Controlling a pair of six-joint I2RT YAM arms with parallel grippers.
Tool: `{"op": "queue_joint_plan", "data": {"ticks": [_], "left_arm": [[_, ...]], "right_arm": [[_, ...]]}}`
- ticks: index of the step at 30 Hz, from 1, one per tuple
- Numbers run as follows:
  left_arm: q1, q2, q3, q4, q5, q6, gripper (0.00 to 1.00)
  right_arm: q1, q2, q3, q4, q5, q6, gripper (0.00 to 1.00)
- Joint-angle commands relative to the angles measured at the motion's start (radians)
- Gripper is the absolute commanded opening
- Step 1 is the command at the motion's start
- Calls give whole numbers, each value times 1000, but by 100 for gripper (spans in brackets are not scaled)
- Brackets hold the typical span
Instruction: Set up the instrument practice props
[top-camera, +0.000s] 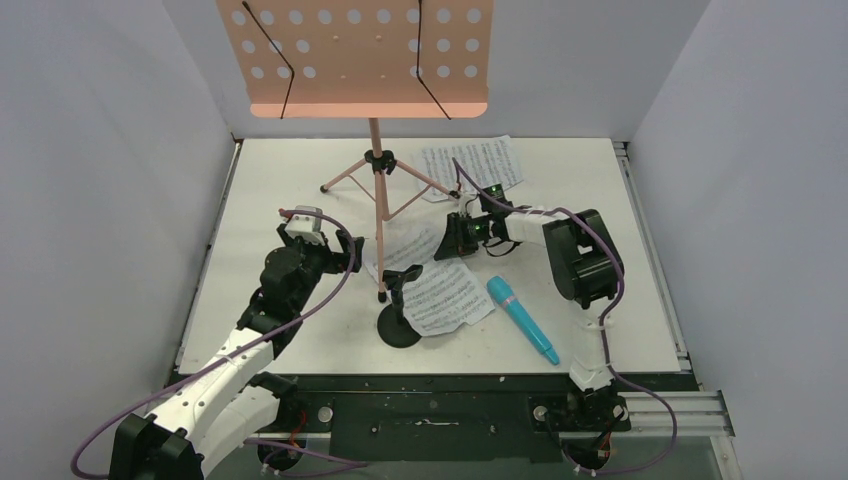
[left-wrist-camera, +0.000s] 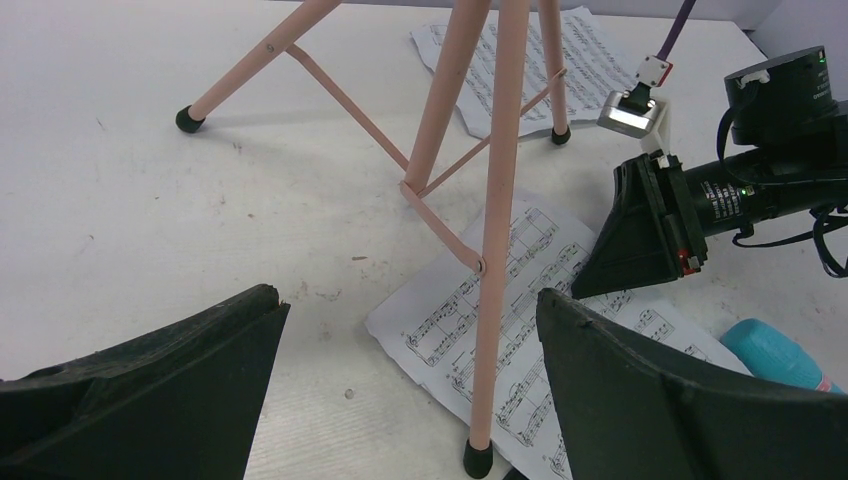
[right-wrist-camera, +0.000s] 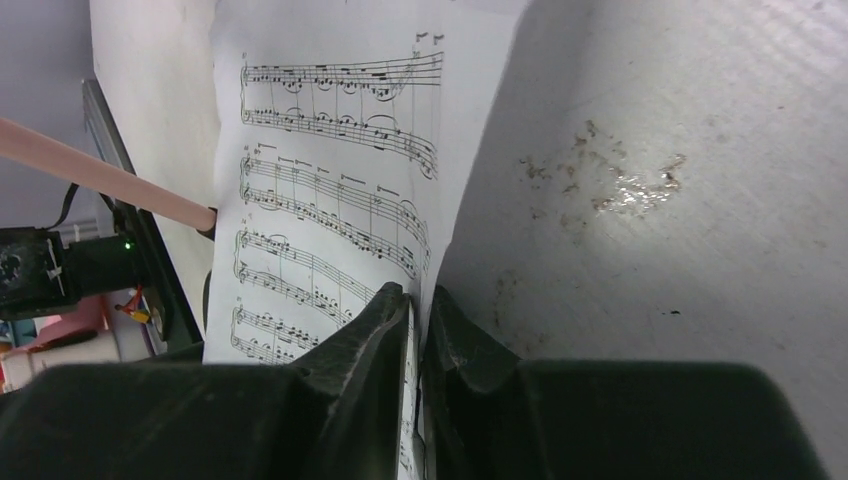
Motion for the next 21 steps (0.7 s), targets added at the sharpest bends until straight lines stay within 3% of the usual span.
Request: {"op": "queue_joint_plan", "data": {"ticks": [1,4,21], "left_arm": [[5,-13,54,20,2,14,97],[6,-18,54,20,0,12,97],[4,-3,79,52,19,5,97]], "right_arm": [[7,-25,34,-25,-8,-62,10],[8,-61,41,-80,18,-110,5],[-17,-436,-84,-299,179,-252,5]]}}
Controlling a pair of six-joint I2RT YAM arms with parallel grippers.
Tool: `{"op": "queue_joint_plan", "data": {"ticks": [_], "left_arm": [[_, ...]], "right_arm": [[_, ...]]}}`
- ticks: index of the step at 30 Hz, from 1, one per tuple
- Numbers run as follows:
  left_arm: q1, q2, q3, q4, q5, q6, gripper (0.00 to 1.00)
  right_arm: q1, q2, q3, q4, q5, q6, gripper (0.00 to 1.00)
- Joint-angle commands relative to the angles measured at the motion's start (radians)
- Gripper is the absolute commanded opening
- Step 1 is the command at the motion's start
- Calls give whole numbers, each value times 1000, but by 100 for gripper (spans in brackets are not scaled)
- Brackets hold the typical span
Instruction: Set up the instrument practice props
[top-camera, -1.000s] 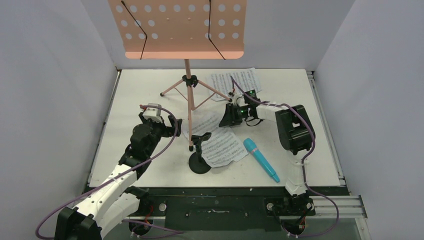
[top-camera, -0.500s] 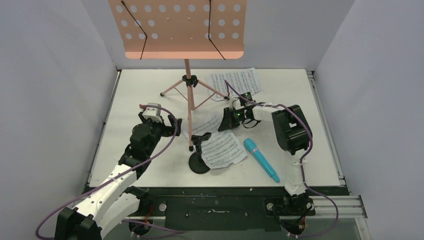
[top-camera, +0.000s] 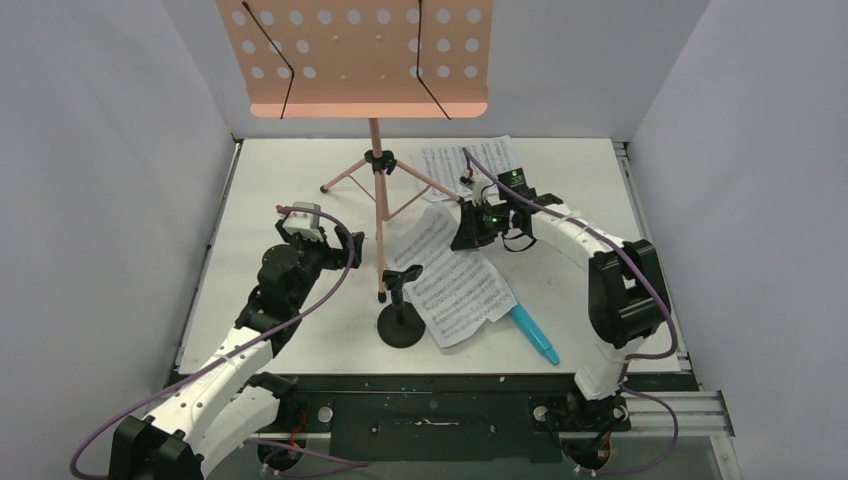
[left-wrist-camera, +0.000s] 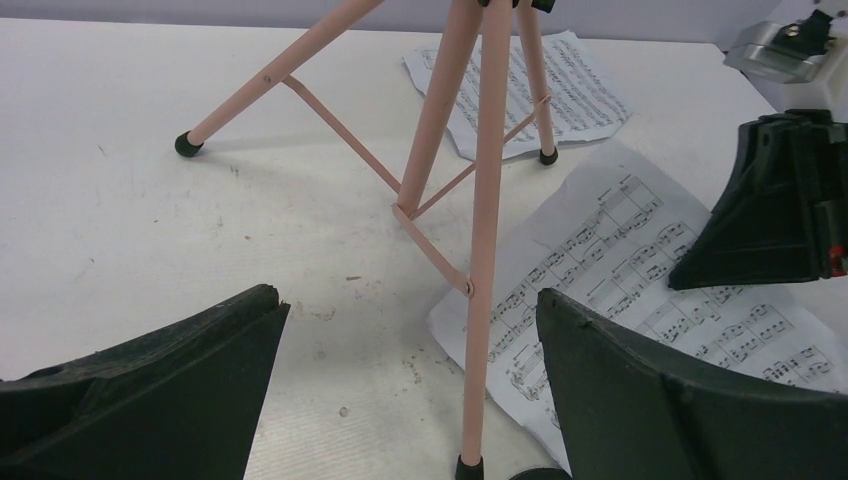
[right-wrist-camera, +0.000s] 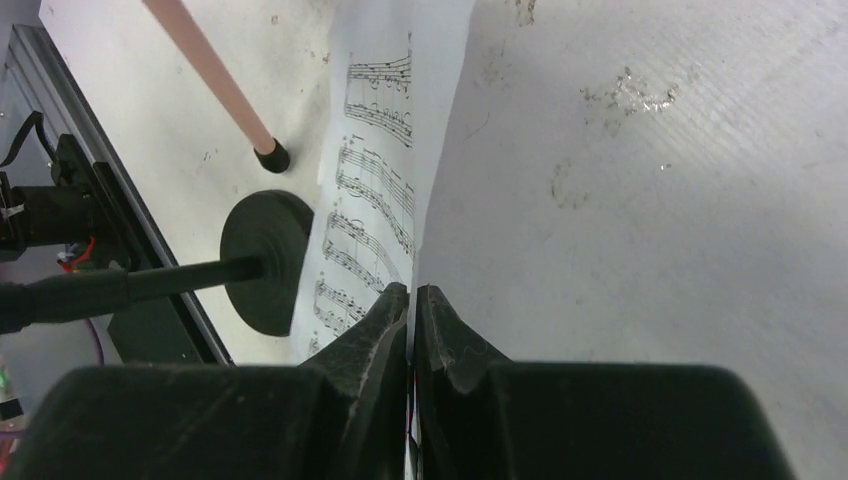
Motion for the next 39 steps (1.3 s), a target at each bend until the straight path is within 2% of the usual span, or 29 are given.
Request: {"op": "queue_joint_plan", "data": {"ticks": [1,8,18,28,34,39], "left_arm": [[5,1,55,51,16,5,97],[4,30,83,60,45,5,97],[2,53,106,138,94,4,96],[0,75,150,170,138,-21,96],[0,95,168,224,198,-50,97],[-3,110,185,246,232,-43,96]], "right_arm": [[-20,-150,-52,-53,67,-50,5],[-66,-350,-94,-70,150,-35,5],[-87,-575,-27,-105,226,-103,5],[-88,-761,-6,4,225,-167,5],[-87,-802,29,56,130,-175,5],[-88,-798,55,47,-47,-223,5]]}}
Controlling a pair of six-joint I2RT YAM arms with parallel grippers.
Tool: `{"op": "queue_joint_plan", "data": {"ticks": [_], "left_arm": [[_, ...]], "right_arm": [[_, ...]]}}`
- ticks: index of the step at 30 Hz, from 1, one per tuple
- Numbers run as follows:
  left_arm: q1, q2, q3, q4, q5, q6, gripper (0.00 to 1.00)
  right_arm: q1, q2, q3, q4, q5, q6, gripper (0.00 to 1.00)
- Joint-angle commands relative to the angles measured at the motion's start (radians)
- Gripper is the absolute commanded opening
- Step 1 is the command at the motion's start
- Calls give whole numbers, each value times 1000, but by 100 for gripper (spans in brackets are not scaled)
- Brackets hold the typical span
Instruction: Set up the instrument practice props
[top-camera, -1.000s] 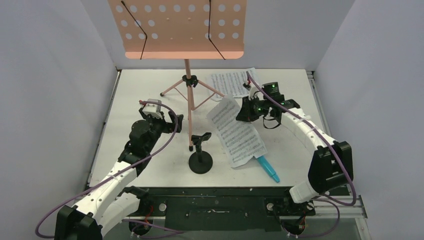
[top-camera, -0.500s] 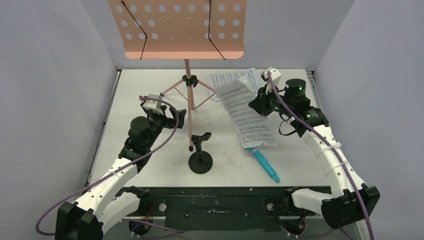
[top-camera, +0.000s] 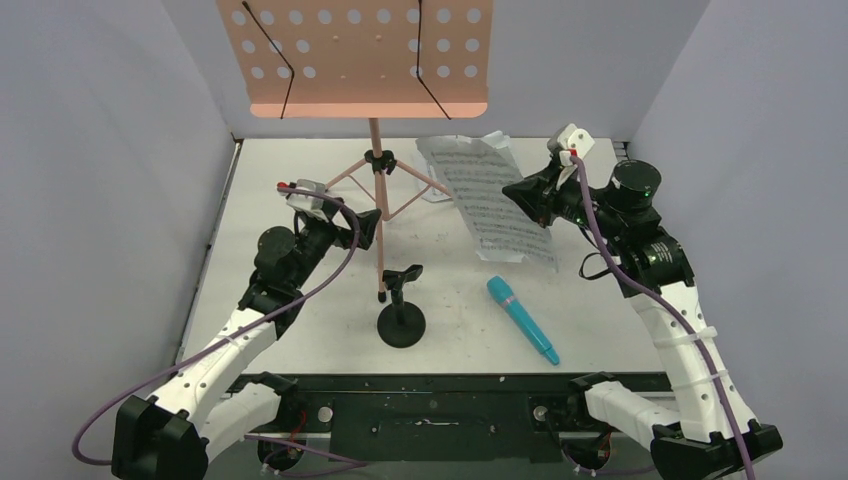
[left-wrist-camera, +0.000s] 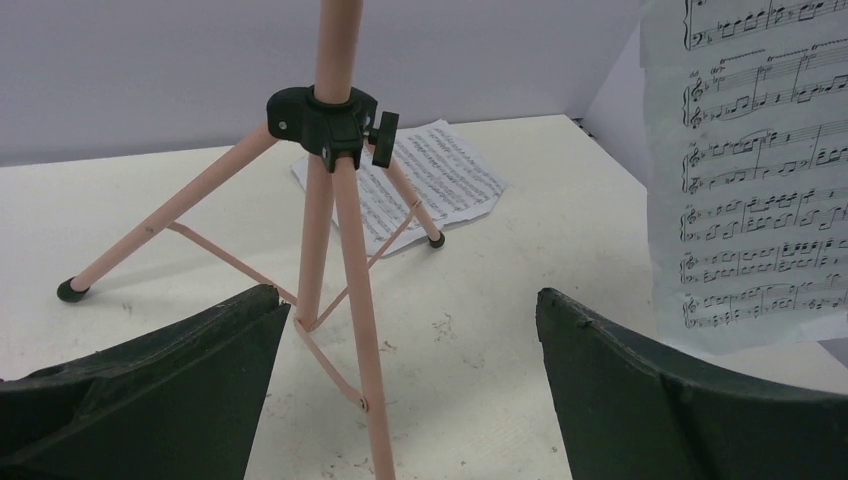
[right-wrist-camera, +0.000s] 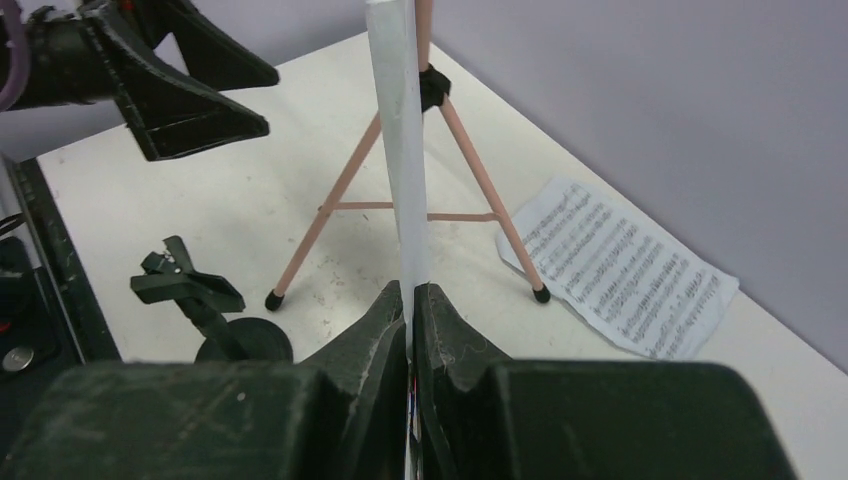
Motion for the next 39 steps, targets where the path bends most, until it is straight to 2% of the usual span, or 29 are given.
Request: {"op": "queue_joint_plan", "data": {"ticks": [1,5,10,13,24,32,34,39], "left_arm": [[-2,4,61,98,52,-7,96],[-3,-2,57,137,76,6,96],[-2,-3,54,180,134,29,96],[-3,1,76,171,184,48,96],[0,35,181,245,410,44,96],[-1,85,255,303,455,1,97],[0,99,273,314,465,-3,100],[-1,157,349,326,574,-10,85]], "right_arm": [[-3,-5,55,60,-188,-54,5],[-3,9,76,154,-248,-7,5],[-2,48,96,423,-313,170,5],[-2,83,133,528,-335,252,5],[-3,139,160,763,-312,429,5],[-2,155,159,788,-332,456,5],[-2,158,158,799,-340,470,5],[-2,167,152,808,-349,479,5]]}}
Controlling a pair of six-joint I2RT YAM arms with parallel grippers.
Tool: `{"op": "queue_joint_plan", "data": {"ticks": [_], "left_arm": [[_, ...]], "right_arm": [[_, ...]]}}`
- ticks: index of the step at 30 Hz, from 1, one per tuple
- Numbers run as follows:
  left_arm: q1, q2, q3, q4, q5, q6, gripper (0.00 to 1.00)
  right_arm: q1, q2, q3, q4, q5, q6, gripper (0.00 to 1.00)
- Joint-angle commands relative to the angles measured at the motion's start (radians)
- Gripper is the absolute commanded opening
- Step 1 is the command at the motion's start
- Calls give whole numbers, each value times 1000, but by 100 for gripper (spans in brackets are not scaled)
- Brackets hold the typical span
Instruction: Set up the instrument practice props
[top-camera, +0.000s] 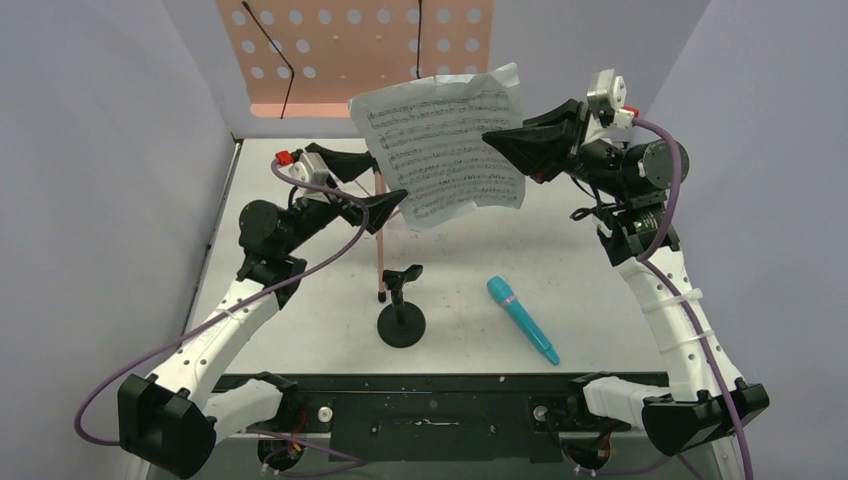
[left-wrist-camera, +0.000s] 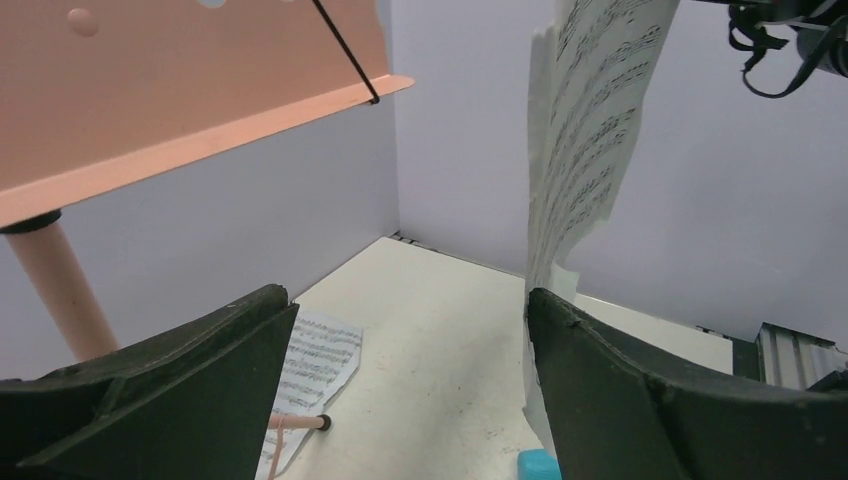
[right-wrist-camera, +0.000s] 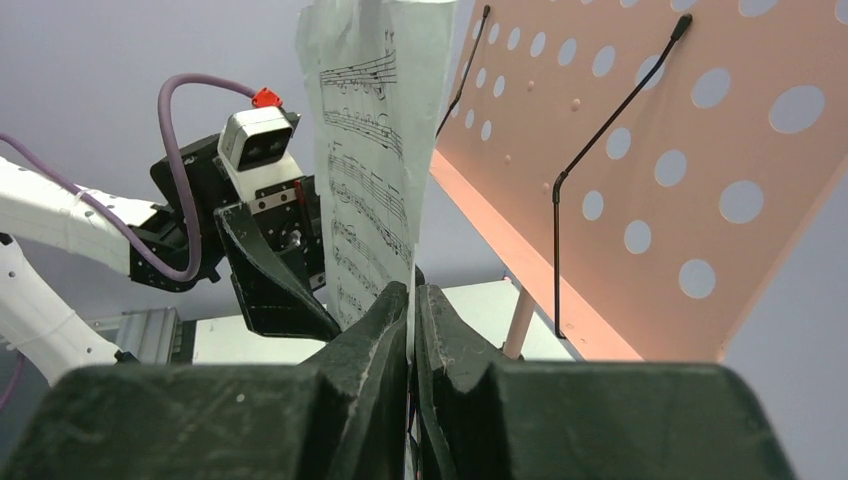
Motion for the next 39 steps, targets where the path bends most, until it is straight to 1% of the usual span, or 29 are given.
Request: {"op": "queue_joint_plan", "data": {"ticks": [1,6,16,20,22,26,29,33,34,37,39], "left_arm": [[-1,49,108,83,123,-24,83],[-5,107,172,135,197,-70,68],[-37,174,252,187,231,-147,38],[-52,183,280,170,235,-149,31],[-58,189,292,161,239,-147,29],[-69,193,322,84,244,-114,23],[-73,187,321,69,238,-101,18],[-74,173,302,60,205,-95,6],[-73,170,298,60,199,-92,0],[-73,163,288,59,185,-89,0],[-74,160,281,59,177,-90,0]], "right_arm": [[-2,8,14,75,-25,15,5],[-2,25,24,71,-24,9,5],[8,33,16,67,-30,4,5],[15,34,18,61,-26,3,5],[17,36,18,62,-28,2,5],[22,40,18,61,-32,-1,5],[24,44,20,62,-31,-5,5],[25,44,20,62,-22,-9,5],[25,44,20,62,-19,-11,5],[25,44,19,61,-13,-14,6],[24,42,15,61,-6,-15,11]]}}
